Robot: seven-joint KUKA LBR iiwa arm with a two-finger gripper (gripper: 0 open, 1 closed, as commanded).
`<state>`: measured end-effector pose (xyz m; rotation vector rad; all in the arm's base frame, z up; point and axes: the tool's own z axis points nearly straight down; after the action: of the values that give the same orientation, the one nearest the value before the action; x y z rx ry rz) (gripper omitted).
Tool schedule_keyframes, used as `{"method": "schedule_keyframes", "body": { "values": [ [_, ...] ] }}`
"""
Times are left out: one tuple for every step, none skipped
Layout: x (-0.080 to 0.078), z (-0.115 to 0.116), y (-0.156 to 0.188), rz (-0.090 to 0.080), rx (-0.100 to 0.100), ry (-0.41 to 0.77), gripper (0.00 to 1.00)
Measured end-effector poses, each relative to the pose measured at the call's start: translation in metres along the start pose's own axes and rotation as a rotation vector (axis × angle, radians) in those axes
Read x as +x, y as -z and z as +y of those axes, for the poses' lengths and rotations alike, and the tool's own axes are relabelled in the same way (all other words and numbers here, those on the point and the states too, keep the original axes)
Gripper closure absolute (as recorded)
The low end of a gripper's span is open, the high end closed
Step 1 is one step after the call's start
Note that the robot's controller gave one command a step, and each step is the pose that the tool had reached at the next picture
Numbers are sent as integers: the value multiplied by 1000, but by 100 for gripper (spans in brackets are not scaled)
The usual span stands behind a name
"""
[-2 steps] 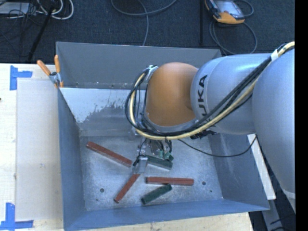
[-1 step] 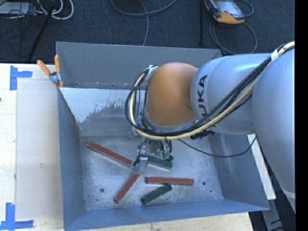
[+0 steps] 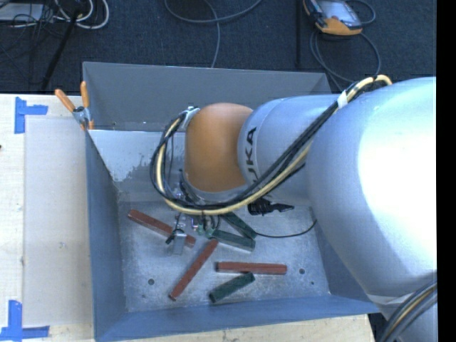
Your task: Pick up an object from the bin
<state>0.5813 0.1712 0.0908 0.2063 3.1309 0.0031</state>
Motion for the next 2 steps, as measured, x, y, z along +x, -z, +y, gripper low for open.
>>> {"method": "schedule_keyframes", "body": {
  "values": [
    [-6,0,-21,4,3,-276,0],
    [-12,12,-21,3,2,-189,0]
  ]
}}
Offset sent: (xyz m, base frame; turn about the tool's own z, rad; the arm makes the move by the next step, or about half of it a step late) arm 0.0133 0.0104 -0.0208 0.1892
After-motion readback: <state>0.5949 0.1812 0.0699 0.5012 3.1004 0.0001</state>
